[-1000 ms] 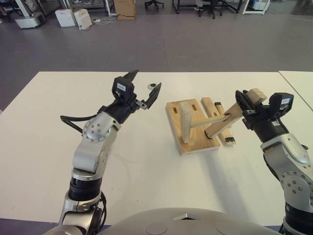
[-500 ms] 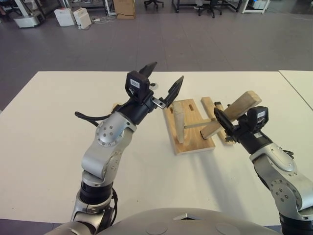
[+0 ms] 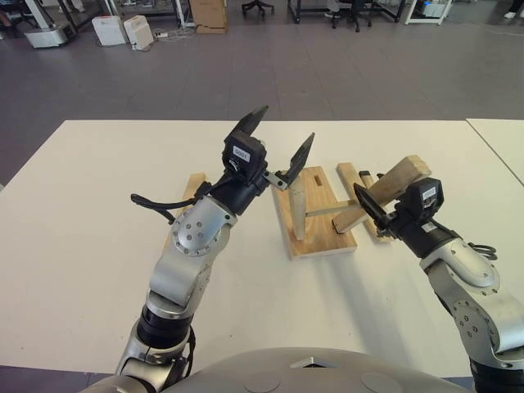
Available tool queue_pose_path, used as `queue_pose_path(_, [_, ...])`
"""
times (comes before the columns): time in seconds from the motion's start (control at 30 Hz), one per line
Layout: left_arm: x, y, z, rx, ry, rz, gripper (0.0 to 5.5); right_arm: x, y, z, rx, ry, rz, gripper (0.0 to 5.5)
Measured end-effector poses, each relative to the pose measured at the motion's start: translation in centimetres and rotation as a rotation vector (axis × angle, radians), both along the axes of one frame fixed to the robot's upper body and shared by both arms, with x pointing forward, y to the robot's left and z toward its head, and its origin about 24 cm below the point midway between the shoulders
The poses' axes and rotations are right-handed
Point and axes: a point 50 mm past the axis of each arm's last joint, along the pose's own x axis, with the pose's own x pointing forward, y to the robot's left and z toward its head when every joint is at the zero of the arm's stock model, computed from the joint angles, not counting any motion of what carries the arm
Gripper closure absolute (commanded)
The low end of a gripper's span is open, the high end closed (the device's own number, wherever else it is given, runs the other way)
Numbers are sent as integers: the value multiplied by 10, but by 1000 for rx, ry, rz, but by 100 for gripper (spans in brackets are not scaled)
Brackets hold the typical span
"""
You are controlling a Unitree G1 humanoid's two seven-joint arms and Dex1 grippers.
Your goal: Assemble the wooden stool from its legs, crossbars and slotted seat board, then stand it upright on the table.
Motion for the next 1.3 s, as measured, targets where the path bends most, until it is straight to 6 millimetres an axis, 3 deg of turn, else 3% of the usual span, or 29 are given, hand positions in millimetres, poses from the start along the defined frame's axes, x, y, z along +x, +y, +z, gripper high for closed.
queue_pose_path(0.17, [2, 0, -1, -1, -7, 16, 108, -2, 0, 0, -9, 3, 11, 270])
queue_pose_path(0.3, [3, 9, 2, -48, 58, -22, 108, 8, -2, 13, 146, -22, 63, 270])
queue_pose_path(0.4, [3, 17, 14, -104, 89, -81, 108, 19, -12, 46, 305, -115, 134, 270])
queue_pose_path(0.53, [6, 37, 83, -155, -112, -109, 108, 27, -25, 132, 419, -348, 323, 270])
queue_pose_path(0.6, [5, 36, 97, -140, -136, -125, 108, 35, -31, 160, 451, -392, 332, 270])
queue_pose_path(0.63, [4, 34, 97, -132, -134, -141, 108, 39, -31, 164, 443, -384, 329, 270])
queue_pose_path(0.7, [4, 23, 85, -102, -82, -184, 108, 49, -27, 147, 408, -279, 314, 270])
queue_pose_path(0.77, [14, 10, 43, -74, 81, -210, 108, 58, -23, 96, 303, -64, 259, 270])
queue_pose_path(0.8, [23, 7, 10, -46, 190, -189, 108, 55, -23, 81, 266, -40, 264, 270])
queue_pose_path(0.93, [18, 6, -10, -60, 90, -188, 108, 49, -22, 71, 210, -89, 260, 270])
queue_pose_path(1.17, [19, 10, 2, -46, 62, -183, 108, 53, -13, 80, 392, -106, 319, 270])
queue_pose_path(1.23, [23, 18, 18, -57, 50, -171, 108, 55, -14, 96, 478, -130, 358, 270])
queue_pose_path(1.3, [24, 25, 53, -91, -51, -165, 108, 57, -20, 127, 556, -229, 378, 270])
